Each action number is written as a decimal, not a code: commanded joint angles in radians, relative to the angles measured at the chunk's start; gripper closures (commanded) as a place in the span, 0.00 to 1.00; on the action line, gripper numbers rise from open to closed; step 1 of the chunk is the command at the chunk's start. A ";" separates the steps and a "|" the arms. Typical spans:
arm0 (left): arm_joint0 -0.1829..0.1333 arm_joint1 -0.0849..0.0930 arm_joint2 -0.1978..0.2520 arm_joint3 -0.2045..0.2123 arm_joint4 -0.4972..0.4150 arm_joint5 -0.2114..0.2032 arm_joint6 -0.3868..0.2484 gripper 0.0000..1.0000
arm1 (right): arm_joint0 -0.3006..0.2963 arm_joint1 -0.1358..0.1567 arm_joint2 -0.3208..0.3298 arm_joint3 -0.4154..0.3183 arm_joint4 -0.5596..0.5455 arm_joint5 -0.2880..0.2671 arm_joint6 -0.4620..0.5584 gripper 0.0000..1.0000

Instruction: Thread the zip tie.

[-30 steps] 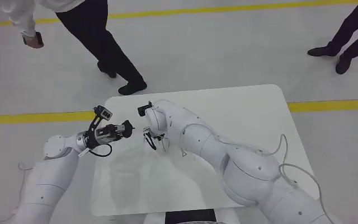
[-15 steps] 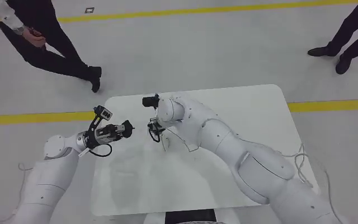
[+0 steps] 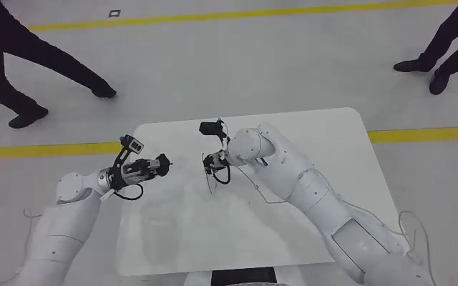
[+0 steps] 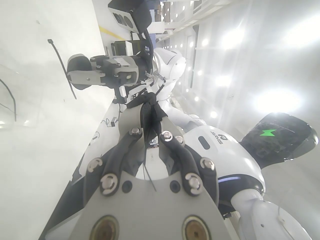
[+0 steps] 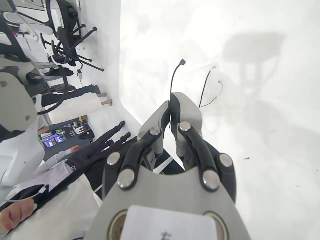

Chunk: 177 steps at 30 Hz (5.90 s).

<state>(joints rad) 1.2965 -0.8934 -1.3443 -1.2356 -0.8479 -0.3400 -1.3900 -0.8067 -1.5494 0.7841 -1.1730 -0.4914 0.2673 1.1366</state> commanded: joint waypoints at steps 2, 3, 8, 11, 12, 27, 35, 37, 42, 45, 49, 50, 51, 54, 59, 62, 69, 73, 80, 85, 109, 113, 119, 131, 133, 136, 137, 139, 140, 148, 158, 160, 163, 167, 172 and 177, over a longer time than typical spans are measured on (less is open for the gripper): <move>0.000 0.000 0.000 0.000 0.000 0.000 0.000 1.00 | 0.000 0.000 0.000 -0.001 0.000 0.000 0.000 1.00; 0.000 0.000 0.000 0.000 0.000 0.000 0.000 1.00 | 0.000 0.000 0.000 -0.001 0.000 0.000 0.000 1.00; 0.000 0.000 0.000 0.000 0.000 0.000 0.000 1.00 | -0.026 0.013 0.049 -0.022 0.023 -0.017 -0.038 1.00; 0.000 0.000 0.000 0.000 0.000 0.000 0.000 1.00 | -0.060 0.035 0.109 -0.078 0.023 -0.038 -0.044 1.00; 0.000 0.000 0.000 0.000 0.000 0.000 0.000 1.00 | -0.078 0.044 0.137 -0.111 0.024 -0.043 -0.050 1.00; 0.000 0.000 0.000 0.000 0.000 0.000 0.000 1.00 | -0.199 0.082 0.239 -0.413 0.060 -0.106 -0.152 1.00; 0.000 0.000 0.000 0.000 0.000 0.000 0.000 1.00 | -0.199 0.082 0.239 -0.413 0.060 -0.106 -0.152 1.00; 0.000 0.000 0.000 0.000 0.000 0.000 0.000 1.00 | -0.199 0.082 0.239 -0.413 0.060 -0.106 -0.152 1.00; 0.000 0.000 0.000 0.000 0.000 0.000 0.000 1.00 | -0.202 0.085 0.236 -0.435 0.032 -0.112 -0.209 1.00; 0.000 0.000 0.000 0.000 0.000 0.000 0.000 1.00 | -0.181 0.084 0.227 -0.448 0.009 -0.097 -0.238 1.00; 0.000 0.000 0.000 0.000 0.000 0.000 0.000 1.00 | -0.137 0.077 0.199 -0.447 -0.022 -0.062 -0.283 1.00; 0.000 0.000 0.000 0.000 0.000 0.000 0.000 1.00 | -0.123 0.073 0.186 -0.440 -0.028 -0.048 -0.290 1.00; 0.000 0.000 0.000 0.000 0.000 0.000 0.000 1.00 | -0.113 0.071 0.176 -0.436 -0.034 -0.037 -0.296 1.00; 0.000 0.000 0.000 0.000 0.000 0.000 0.000 1.00 | -0.096 0.065 0.155 -0.428 -0.031 -0.025 -0.304 1.00; 0.000 0.000 0.000 0.000 0.000 0.000 0.000 1.00 | -0.096 0.065 0.155 -0.428 -0.031 -0.025 -0.304 1.00; 0.000 0.000 0.000 0.000 0.000 0.000 0.000 1.00 | -0.096 0.065 0.155 -0.428 -0.031 -0.025 -0.304 1.00; 0.005 -0.001 0.002 -0.015 0.007 0.008 0.038 1.00 | -0.102 0.065 0.155 -0.427 -0.033 -0.027 -0.316 1.00; 0.011 0.000 -0.017 -0.016 -0.006 0.000 0.059 1.00 | -0.104 0.063 0.130 -0.431 -0.104 0.019 -0.373 1.00; 0.016 -0.006 -0.034 -0.013 -0.027 0.000 0.079 1.00 | -0.095 0.041 0.066 -0.421 -0.176 0.073 -0.472 1.00; 0.011 -0.018 -0.023 -0.001 -0.024 0.000 0.108 1.00 | -0.100 0.017 0.034 -0.403 -0.182 0.073 -0.521 1.00; 0.040 -0.063 -0.045 -0.045 -0.031 0.000 0.270 1.00 | -0.250 -0.034 0.019 -0.439 -0.331 0.073 -0.740 1.00; 0.041 -0.081 -0.051 -0.043 -0.035 0.000 0.292 1.00 | -0.280 -0.056 0.022 -0.454 -0.377 0.073 -0.746 1.00; 0.041 -0.097 -0.056 -0.036 -0.029 0.000 0.300 1.00 | -0.287 -0.062 0.011 -0.456 -0.398 0.073 -0.732 1.00; 0.041 -0.097 -0.056 -0.036 -0.029 0.000 0.300 1.00 | -0.316 -0.066 -0.030 -0.463 -0.444 0.064 -0.773 1.00; 0.041 -0.097 -0.056 -0.036 -0.029 0.000 0.300 1.00 | -0.318 -0.070 -0.042 -0.460 -0.456 0.068 -0.790 1.00; 0.041 -0.097 -0.056 -0.036 -0.029 0.000 0.300 1.00 | -0.321 -0.076 -0.053 -0.461 -0.468 0.071 -0.810 1.00; 0.041 -0.097 -0.056 -0.036 -0.029 0.000 0.300 1.00 | -0.322 -0.077 -0.055 -0.460 -0.473 0.071 -0.815 1.00; 0.041 -0.097 -0.056 -0.036 -0.029 0.000 0.300 1.00 | -0.324 -0.080 -0.057 -0.458 -0.478 0.072 -0.822 1.00; 0.041 -0.097 -0.056 -0.036 -0.029 0.000 0.300 1.00 | -0.324 -0.081 -0.058 -0.457 -0.479 0.072 -0.824 1.00; 0.041 -0.097 -0.056 -0.036 -0.029 0.000 0.300 1.00 | -0.309 -0.095 -0.067 -0.427 -0.497 0.073 -0.835 1.00; 0.041 -0.097 -0.056 -0.036 -0.029 0.000 0.300 1.00 | -0.306 -0.113 -0.059 -0.397 -0.516 0.073 -0.834 1.00; 0.041 -0.097 -0.056 -0.036 -0.029 0.000 0.300 1.00 | -0.307 -0.117 -0.057 -0.393 -0.520 0.073 -0.833 1.00; 0.041 -0.097 -0.056 -0.036 -0.029 0.000 0.300 1.00 | -0.308 -0.122 -0.056 -0.387 -0.528 0.073 -0.832 1.00; 0.041 -0.097 -0.056 -0.036 -0.029 0.000 0.300 1.00 | -0.310 -0.128 -0.053 -0.384 -0.534 0.073 -0.832 1.00; 0.041 -0.097 -0.056 -0.036 -0.029 0.000 0.300 1.00 | -0.312 -0.135 -0.050 -0.381 -0.544 0.073 -0.826 1.00; 0.041 -0.097 -0.056 -0.036 -0.029 0.000 0.300 1.00 | -0.315 -0.140 -0.047 -0.380 -0.553 0.073 -0.822 1.00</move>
<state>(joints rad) 1.3376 -0.9909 -1.3999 -1.2718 -0.8767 -0.3400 -1.0903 -1.1211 -1.6884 0.7368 -1.5534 -1.0428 0.3400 0.3134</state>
